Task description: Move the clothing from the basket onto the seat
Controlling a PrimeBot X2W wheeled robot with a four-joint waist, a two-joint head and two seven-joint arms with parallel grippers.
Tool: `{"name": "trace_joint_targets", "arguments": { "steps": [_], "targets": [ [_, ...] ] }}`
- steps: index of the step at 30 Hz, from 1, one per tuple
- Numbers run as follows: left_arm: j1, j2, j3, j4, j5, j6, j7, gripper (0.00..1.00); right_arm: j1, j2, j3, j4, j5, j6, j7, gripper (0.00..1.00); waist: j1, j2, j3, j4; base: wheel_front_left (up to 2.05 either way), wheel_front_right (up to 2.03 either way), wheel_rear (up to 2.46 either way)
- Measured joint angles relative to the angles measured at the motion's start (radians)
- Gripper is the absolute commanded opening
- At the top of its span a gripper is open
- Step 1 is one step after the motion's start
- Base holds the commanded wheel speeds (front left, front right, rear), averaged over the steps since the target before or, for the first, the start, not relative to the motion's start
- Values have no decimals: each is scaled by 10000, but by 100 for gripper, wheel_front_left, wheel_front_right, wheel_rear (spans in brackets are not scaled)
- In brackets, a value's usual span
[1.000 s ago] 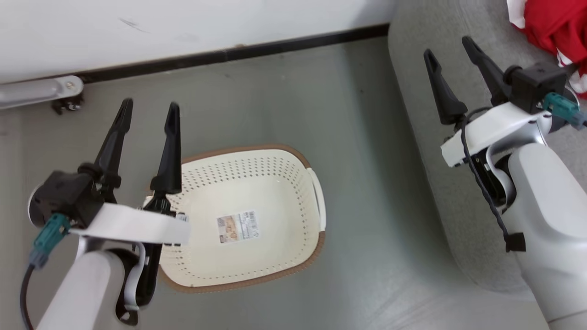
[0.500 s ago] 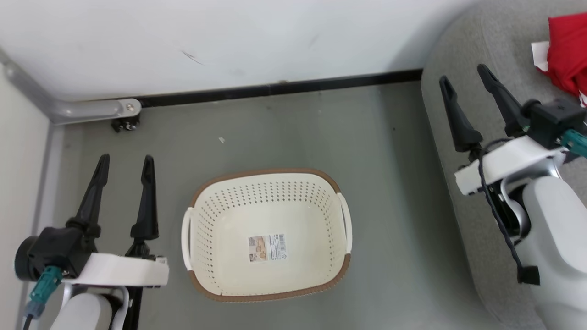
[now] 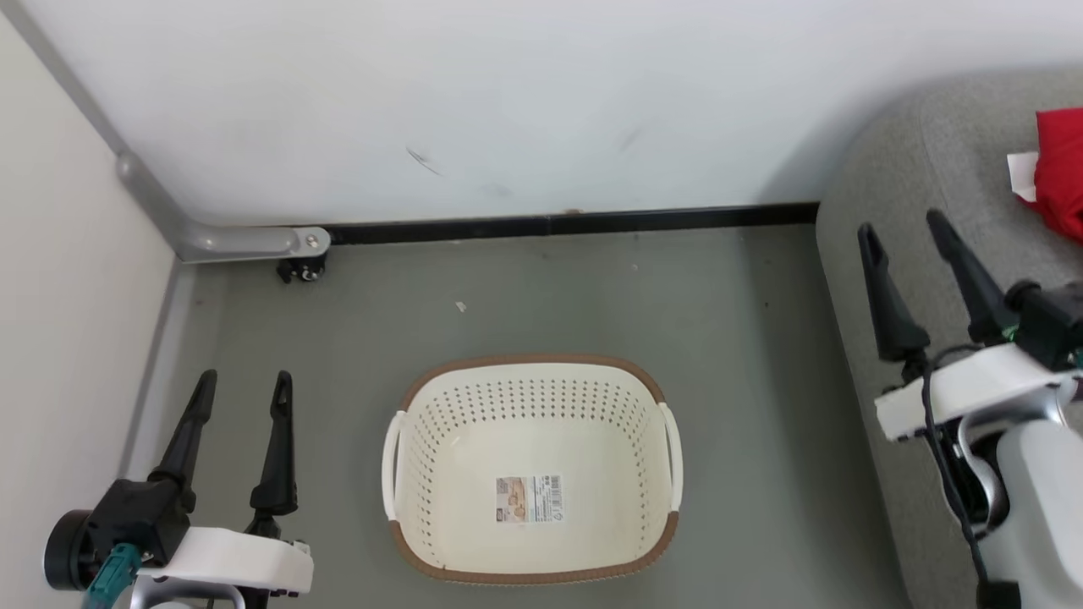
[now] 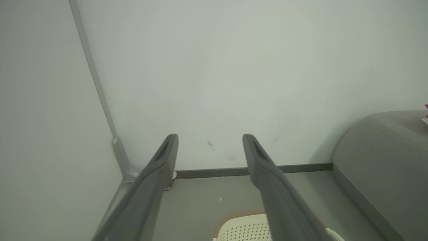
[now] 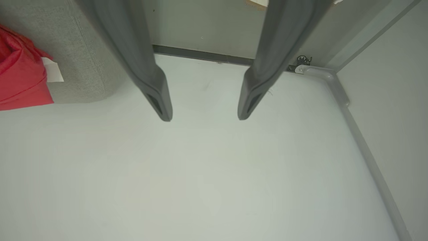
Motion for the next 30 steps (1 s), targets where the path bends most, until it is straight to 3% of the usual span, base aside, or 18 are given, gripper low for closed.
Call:
{"name": "trace_joint_targets", "arguments": {
  "steps": [7,30],
  "targets": [
    [75,-295,499,-173,263,-13,2,100,983,132,-564,-303,0,-2,0,100,0,0,-467,302,0,0,0],
    [1008,-673,915,211,777,-715,2,100,3084,554,-890,-1187,-347,-2,0,100,0,0,-1691,929,0,0,0]
  ]
}}
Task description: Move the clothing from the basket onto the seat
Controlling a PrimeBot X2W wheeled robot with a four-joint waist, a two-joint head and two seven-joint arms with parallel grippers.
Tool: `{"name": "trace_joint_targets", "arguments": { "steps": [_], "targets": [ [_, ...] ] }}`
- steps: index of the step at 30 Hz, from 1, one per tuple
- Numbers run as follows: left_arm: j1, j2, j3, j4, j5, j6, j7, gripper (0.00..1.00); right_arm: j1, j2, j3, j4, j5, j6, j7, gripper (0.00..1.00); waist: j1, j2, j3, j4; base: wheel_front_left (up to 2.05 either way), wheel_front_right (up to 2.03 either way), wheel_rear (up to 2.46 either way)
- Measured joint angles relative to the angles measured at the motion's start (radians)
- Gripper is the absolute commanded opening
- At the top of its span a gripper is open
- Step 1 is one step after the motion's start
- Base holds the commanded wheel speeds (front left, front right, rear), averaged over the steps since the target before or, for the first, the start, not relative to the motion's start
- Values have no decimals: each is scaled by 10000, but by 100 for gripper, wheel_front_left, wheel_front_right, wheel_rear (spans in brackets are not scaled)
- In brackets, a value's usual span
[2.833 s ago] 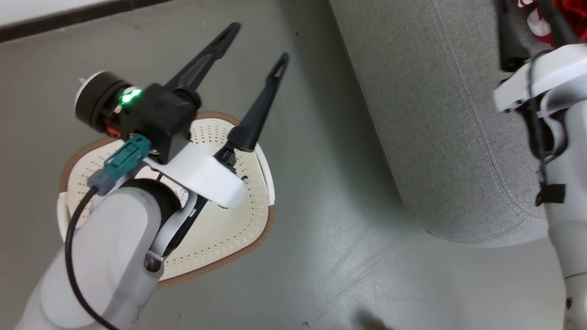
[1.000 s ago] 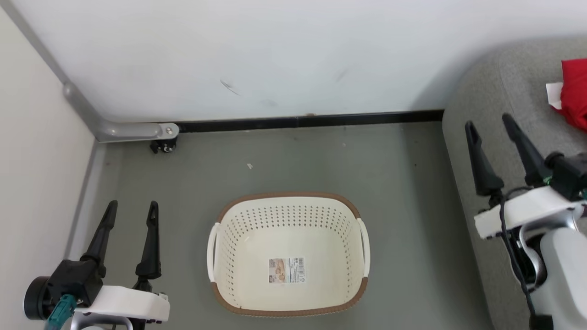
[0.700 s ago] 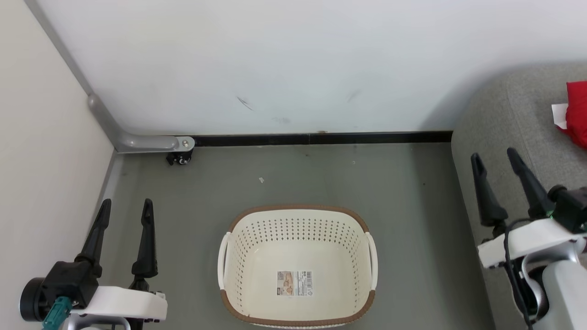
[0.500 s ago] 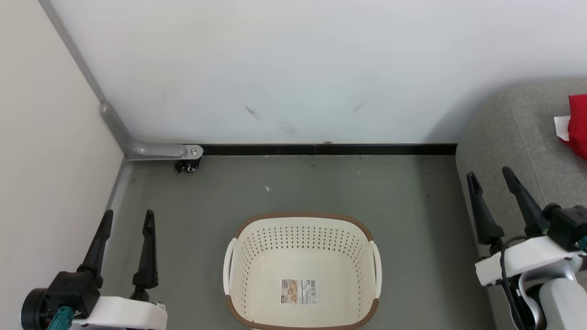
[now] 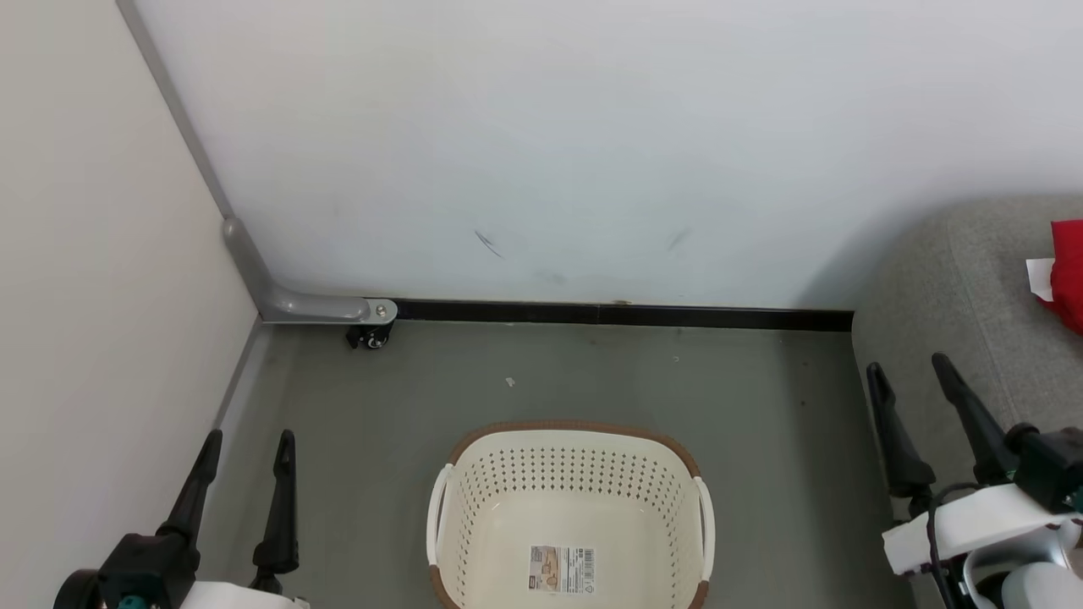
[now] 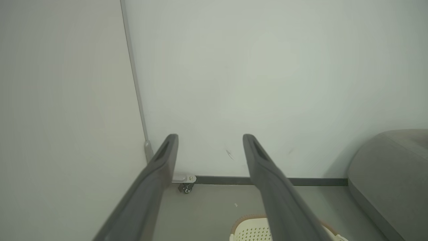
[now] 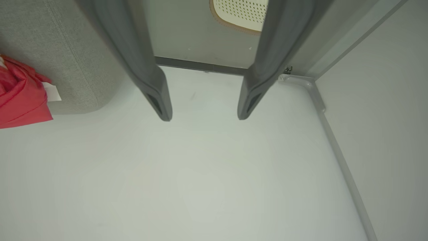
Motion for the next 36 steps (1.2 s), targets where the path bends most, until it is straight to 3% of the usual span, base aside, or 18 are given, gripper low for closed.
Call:
{"name": "trace_joint_targets", "arguments": {
  "steps": [25,26,36],
  "targets": [
    [344,-253,380,364,370,-535,0,100,932,234,13,-430,-82,0,0,100,0,0,-526,208,0,0,0],
    [344,-251,393,364,374,-614,0,0,932,234,15,-449,-82,0,0,0,0,0,-529,208,0,0,0],
    [679,-610,238,1089,174,-604,90,0,1339,535,77,314,82,-6,56,0,0,0,-531,206,0,0,0]
  ]
}}
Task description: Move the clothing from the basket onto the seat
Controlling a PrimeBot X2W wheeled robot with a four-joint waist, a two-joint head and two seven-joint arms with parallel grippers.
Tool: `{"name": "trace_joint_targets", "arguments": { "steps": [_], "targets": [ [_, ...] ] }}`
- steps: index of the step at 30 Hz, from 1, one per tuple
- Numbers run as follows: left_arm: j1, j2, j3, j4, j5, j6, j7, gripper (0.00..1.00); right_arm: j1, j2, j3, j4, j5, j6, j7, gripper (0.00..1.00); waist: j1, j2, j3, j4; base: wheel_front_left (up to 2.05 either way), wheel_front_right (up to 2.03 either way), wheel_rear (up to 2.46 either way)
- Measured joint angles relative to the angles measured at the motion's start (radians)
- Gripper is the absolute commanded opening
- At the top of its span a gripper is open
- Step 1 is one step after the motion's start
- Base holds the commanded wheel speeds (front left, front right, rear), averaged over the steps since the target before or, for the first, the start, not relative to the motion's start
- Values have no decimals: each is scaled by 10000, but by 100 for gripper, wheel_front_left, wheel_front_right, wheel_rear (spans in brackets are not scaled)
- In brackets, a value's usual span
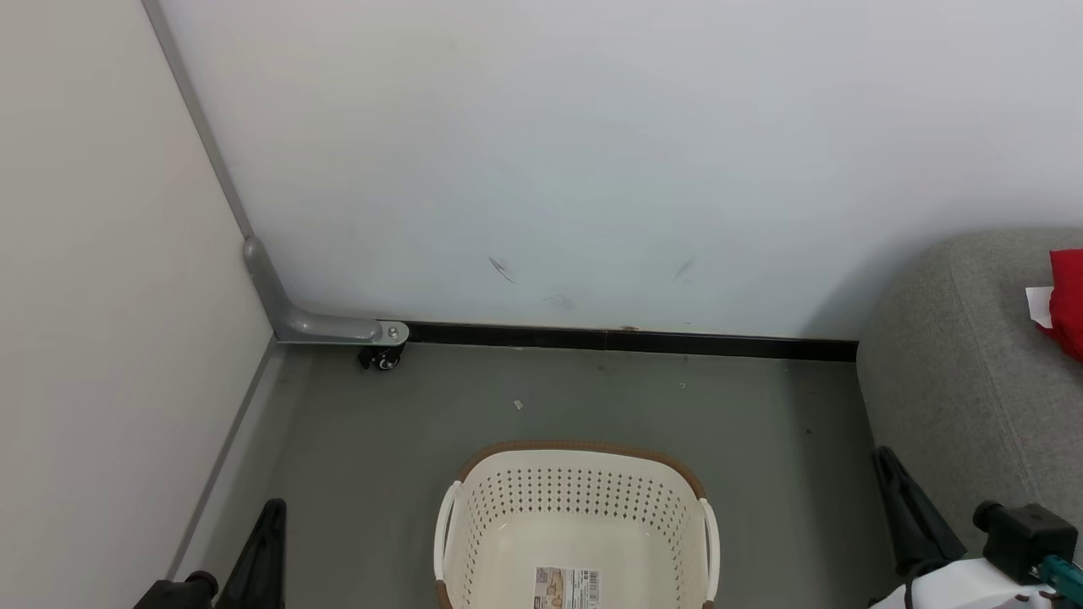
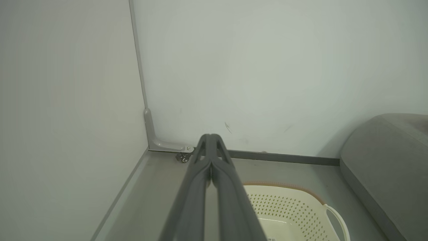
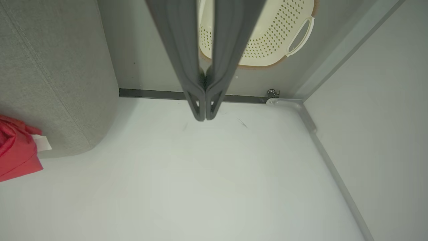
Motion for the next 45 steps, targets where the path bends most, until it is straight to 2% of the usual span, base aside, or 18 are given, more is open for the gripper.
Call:
{"name": "trace_joint_targets", "arguments": {
  "steps": [9,21,45],
  "targets": [
    [-31,-6,111,174,-755,-98,280,0,-60,4,-222,257,750,0,230,0,0,0,4,-14,0,0,0],
    [-195,-105,213,395,-2242,-194,663,0,-306,15,-430,504,2556,0,723,0,7,0,10,-106,0,0,0],
    [-397,-198,656,564,-4688,-451,1361,0,-457,59,-541,698,5342,0,1551,0,160,0,-42,-531,0,0,0]
  ]
}}
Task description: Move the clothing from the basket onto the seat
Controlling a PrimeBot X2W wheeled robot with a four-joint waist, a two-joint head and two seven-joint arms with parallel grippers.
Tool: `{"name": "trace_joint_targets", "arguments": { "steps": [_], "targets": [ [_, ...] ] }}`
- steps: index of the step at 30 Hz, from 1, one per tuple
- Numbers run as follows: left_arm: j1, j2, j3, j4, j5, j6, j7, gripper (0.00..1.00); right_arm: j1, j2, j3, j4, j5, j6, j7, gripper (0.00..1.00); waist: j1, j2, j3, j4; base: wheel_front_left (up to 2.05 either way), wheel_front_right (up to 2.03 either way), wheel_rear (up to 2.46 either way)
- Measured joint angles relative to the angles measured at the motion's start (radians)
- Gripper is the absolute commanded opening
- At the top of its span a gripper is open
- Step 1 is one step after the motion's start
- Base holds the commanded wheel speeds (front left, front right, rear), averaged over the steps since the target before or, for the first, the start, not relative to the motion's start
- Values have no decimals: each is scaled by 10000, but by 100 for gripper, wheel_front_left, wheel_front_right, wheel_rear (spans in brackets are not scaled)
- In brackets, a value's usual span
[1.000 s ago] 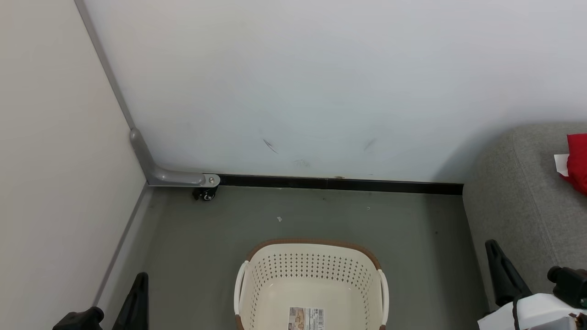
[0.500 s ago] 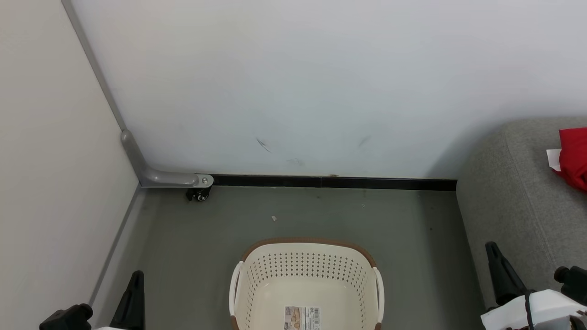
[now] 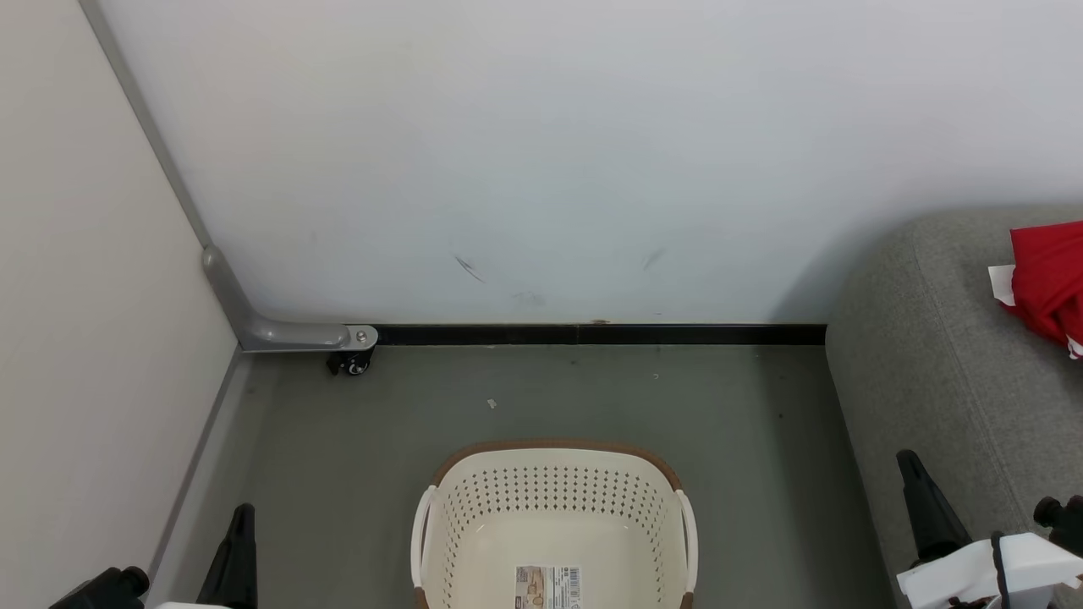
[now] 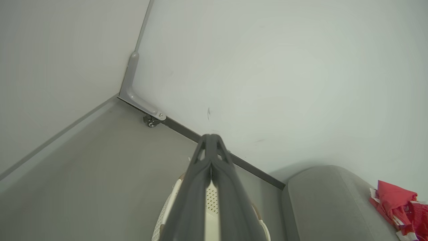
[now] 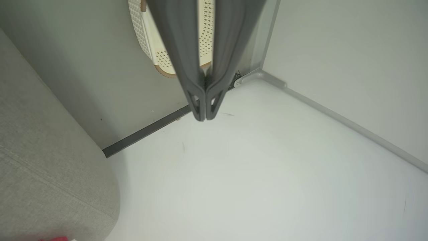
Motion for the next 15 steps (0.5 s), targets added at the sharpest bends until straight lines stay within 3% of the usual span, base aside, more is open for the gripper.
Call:
{"name": "trace_joint_targets", "arguments": {
  "steps": [10,15],
  "targets": [
    [-132,-29,109,92,-1078,-117,324,0,-19,25,-92,88,1185,0,314,0,15,0,-17,-158,0,0,0],
    [-198,-40,184,144,-1592,-180,487,0,-194,52,-109,196,1779,0,416,0,-3,0,-7,-219,0,0,0]
  ]
}}
